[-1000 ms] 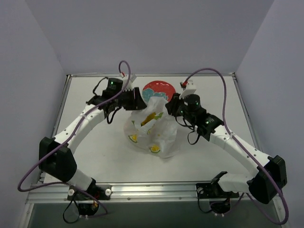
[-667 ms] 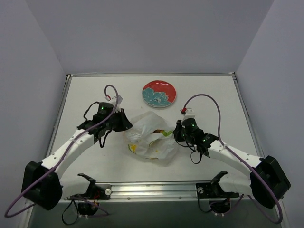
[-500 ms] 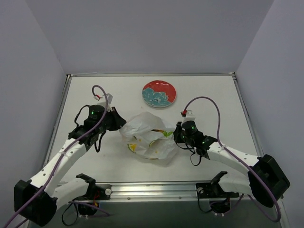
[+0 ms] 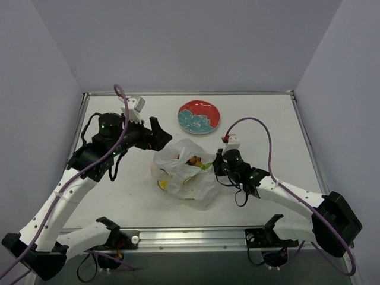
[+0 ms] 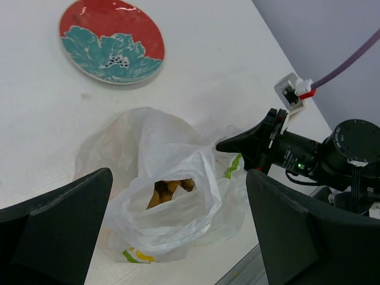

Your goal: Take the fake fruits out of the plastic bag

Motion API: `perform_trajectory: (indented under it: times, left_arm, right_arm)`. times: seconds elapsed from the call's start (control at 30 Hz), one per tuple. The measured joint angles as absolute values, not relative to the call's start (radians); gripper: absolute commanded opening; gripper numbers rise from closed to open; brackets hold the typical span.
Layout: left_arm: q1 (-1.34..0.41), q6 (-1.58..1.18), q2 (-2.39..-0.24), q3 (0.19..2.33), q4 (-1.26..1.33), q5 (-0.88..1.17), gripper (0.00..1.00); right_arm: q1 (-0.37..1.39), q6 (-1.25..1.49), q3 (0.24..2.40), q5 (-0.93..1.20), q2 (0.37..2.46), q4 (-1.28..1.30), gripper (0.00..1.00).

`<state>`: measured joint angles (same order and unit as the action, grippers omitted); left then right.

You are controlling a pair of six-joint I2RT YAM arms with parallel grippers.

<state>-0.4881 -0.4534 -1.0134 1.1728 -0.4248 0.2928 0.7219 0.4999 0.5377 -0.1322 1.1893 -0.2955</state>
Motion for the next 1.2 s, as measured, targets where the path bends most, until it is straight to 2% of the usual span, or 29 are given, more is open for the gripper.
perform_trajectory:
  times: [0.13,0.27,0.3,0.33,0.47,0.5,0.73,0.93,1.0,1.07,1.1,1.13,1.2]
  left_arm:
    - [-0.583,-0.393,-1.145,1.253,-0.460,0.309,0.94]
    - [-0.660,-0.364,-1.318,1.237,-0.490,0.308,0.94]
    - [-0.667,-0.363,-1.355,1.219,-0.492,0.307,0.98]
    - [-0.668,-0.363,-1.383,1.201,-0.496,0.301,0.90]
    - [-0.665,-0.408,-1.404,1.119,-0.476,0.209,0.07]
    - [-0.665,-0.430,-1.377,1.082,-0.440,0.178,0.03]
    - [-0.665,-0.577,-1.064,0.837,-0.219,0.042,0.02]
    - [-0.665,-0.712,-0.941,0.662,-0.060,-0.002,0.02]
    - [-0.665,-0.744,-0.943,0.622,-0.027,-0.013,0.02]
    - [-0.665,-0.770,-0.955,0.598,-0.005,-0.028,0.02]
    - [-0.665,-0.780,-0.966,0.594,0.006,-0.035,0.02]
    - [-0.665,-0.790,-0.982,0.594,0.025,-0.042,0.02]
    - [-0.665,-0.799,-1.009,0.595,0.060,-0.052,0.02]
  right_arm:
    - [0.722,0.484,0.549,-0.145,1.185,-0.283,0.00]
    - [0.722,0.442,0.588,-0.162,1.191,-0.269,0.00]
    - [0.722,0.430,0.606,-0.167,1.199,-0.268,0.00]
    - [0.722,0.416,0.627,-0.171,1.212,-0.268,0.00]
    - [0.722,0.360,0.730,-0.178,1.285,-0.263,0.00]
    - [0.722,0.347,0.752,-0.178,1.299,-0.263,0.00]
    - [0.717,0.253,0.884,-0.170,1.374,-0.248,0.00]
    - [0.714,0.245,0.869,-0.168,1.362,-0.192,0.00]
    - [0.713,0.271,0.793,-0.173,1.302,-0.176,0.07]
    - [0.703,0.311,0.718,-0.194,1.237,-0.152,0.24]
    - [0.690,0.328,0.687,-0.204,1.208,-0.134,0.34]
    - [0.673,0.350,0.664,-0.212,1.185,-0.116,0.55]
    - [0.640,0.390,0.638,-0.231,1.149,-0.076,0.75]
